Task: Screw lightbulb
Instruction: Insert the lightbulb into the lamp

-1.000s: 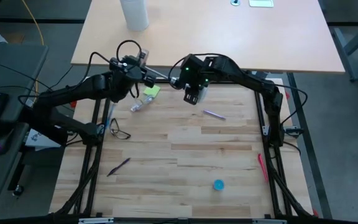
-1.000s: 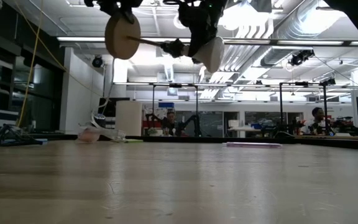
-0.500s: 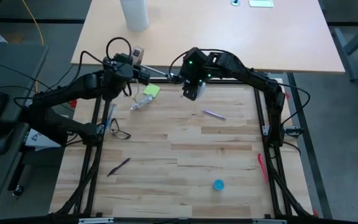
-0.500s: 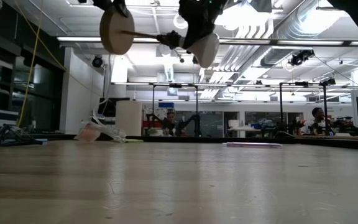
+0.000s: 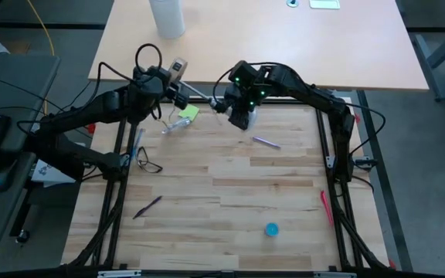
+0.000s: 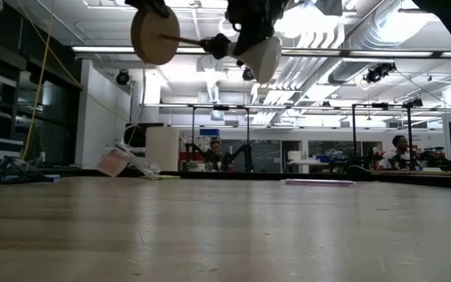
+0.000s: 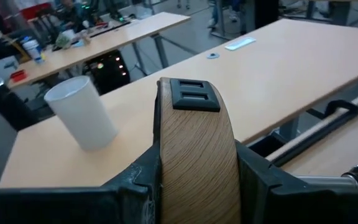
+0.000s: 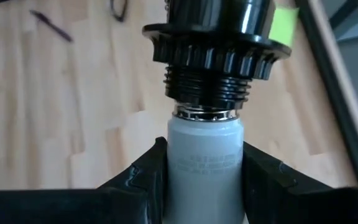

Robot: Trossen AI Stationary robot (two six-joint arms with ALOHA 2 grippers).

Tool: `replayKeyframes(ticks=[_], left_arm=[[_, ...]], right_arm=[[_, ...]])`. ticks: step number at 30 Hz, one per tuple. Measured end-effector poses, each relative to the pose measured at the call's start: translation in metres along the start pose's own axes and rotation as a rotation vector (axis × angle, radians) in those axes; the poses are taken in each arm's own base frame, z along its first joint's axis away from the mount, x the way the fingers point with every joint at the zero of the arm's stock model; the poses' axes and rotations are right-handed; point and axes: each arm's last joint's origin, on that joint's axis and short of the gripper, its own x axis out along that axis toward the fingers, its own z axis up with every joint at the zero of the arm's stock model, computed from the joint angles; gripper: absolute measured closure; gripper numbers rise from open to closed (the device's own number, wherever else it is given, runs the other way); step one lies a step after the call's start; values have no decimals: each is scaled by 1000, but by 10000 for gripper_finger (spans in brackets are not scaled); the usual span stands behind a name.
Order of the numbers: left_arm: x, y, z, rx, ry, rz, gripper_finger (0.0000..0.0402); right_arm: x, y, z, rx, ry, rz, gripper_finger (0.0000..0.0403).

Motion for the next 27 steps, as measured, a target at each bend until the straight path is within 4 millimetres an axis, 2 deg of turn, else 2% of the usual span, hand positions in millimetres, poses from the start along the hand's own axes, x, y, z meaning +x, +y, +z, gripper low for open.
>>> replayKeyframes(ticks=[11, 16, 27], left_arm=[[0, -1, 2, -29, -12, -22, 284], [0, -3, 2, -50, -12, -68, 284], [-8, 5, 15, 78, -117, -88, 284]], right_arm=[[0, 0, -1, 24, 7, 61, 257], [-3, -4, -6, 108, 40, 179, 257], [-8, -15, 0, 145, -55, 330, 258]])
